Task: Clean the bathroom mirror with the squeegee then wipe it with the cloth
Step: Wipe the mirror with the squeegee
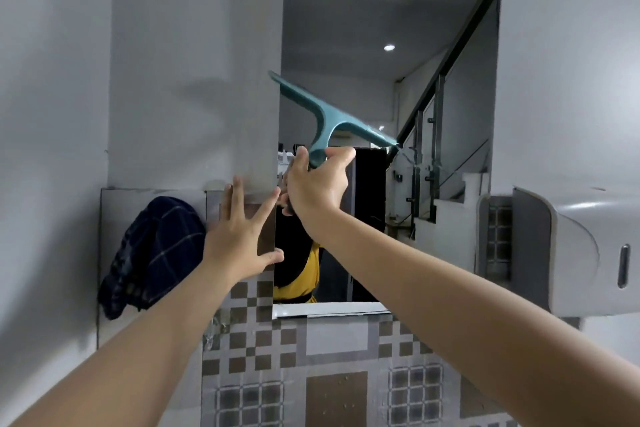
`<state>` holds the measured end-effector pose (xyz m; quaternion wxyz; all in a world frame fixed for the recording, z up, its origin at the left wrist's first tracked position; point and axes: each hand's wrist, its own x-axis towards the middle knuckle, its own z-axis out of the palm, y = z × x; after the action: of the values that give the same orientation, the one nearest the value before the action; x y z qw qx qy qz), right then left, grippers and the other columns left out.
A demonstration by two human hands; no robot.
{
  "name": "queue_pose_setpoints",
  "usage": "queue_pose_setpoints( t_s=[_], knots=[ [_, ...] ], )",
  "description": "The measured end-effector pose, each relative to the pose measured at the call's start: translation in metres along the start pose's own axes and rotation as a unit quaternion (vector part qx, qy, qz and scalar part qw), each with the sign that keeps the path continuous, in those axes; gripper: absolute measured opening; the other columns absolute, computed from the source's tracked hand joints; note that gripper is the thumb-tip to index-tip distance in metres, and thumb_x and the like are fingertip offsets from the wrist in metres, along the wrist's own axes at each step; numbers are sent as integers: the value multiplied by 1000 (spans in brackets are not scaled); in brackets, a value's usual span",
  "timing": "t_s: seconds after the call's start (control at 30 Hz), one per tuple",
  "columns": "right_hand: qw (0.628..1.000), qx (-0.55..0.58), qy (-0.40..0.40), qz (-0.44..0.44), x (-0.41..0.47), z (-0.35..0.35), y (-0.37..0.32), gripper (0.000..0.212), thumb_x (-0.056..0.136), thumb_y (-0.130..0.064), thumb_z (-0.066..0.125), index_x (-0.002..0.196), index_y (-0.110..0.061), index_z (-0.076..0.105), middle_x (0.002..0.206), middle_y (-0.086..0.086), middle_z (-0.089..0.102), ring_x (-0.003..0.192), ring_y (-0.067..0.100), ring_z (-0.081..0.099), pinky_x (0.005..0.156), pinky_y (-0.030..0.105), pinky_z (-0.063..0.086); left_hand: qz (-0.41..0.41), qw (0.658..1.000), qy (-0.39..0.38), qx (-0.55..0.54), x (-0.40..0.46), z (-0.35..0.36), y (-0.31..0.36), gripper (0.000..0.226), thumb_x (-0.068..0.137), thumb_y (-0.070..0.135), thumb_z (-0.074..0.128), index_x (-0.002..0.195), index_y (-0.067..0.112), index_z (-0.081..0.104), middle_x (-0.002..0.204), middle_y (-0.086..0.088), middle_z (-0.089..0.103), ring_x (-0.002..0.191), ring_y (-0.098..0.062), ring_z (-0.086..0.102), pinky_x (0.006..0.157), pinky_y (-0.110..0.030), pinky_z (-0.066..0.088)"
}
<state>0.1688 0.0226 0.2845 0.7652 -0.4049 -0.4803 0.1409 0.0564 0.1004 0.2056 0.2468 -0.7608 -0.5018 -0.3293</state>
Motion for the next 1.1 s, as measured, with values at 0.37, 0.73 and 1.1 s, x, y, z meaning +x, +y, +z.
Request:
queue_pose_setpoints(
  t_s=[0.37,0.73,1.1],
  knots=[
    [964,-200,-67,-163,11,-51,48,24,90,-32,64,103,-28,45,68,-7,65,57,14,66,54,46,59,12,1000,-19,-17,-9,5,0,126,59,70,69,138,47,-26,143,-9,-48,137,-37,-31,82,-48,55],
    [913,-311,-55,-259,62,-153,41,32,81,-33,74,110,-25,64,66,-7,65,49,9,57,49,31,54,-18,998,-53,14,-7,4,4,128,57,72,67,130,52,-35,136,-5,-56,128,-31,-37,86,-58,52],
    [908,-340,-55,-240,100,-254,45,30,80,-29,75,107,-23,63,63,-10,57,44,6,46,45,19,38,-33,999,-33,24,-8,8,15,131,59,63,73,136,45,-32,138,-13,-52,137,-44,-24,91,-60,48]
  ],
)
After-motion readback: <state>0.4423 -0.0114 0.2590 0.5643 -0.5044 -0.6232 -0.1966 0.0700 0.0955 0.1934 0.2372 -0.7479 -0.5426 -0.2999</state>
